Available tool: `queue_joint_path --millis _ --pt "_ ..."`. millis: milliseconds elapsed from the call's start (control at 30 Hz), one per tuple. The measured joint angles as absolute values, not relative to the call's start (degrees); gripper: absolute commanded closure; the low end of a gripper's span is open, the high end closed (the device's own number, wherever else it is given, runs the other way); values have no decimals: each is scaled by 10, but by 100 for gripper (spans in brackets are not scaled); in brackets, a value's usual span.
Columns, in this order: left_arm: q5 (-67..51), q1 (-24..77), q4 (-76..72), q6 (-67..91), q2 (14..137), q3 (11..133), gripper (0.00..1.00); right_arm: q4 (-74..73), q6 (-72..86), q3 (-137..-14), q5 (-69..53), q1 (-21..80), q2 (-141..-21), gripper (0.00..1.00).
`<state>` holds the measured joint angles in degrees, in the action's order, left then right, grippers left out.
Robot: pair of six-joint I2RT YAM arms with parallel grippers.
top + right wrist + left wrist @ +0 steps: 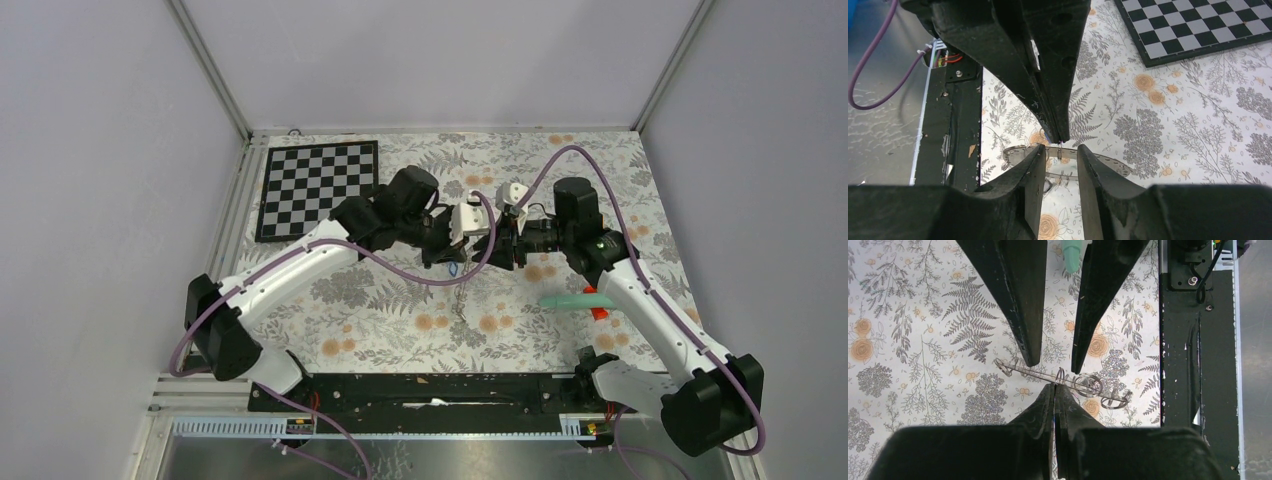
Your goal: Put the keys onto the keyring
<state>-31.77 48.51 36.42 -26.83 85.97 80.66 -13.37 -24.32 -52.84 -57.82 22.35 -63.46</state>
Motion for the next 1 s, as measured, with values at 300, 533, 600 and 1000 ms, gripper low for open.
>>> queue_joint_path --millis 300,533,600,1000 --pt "-313 487 358 -249 842 806 100 -106 -221 -509 -608 223 -635 67" --pt "-312 487 341 -245 829 806 100 -79 -197 -500 -620 223 -636 74" --pt "-312 487 338 -244 829 805 100 -70 -190 -499 -623 223 -637 76" --pt "-316 486 338 -239 829 802 100 -52 -168 -497 -625 221 -640 100"
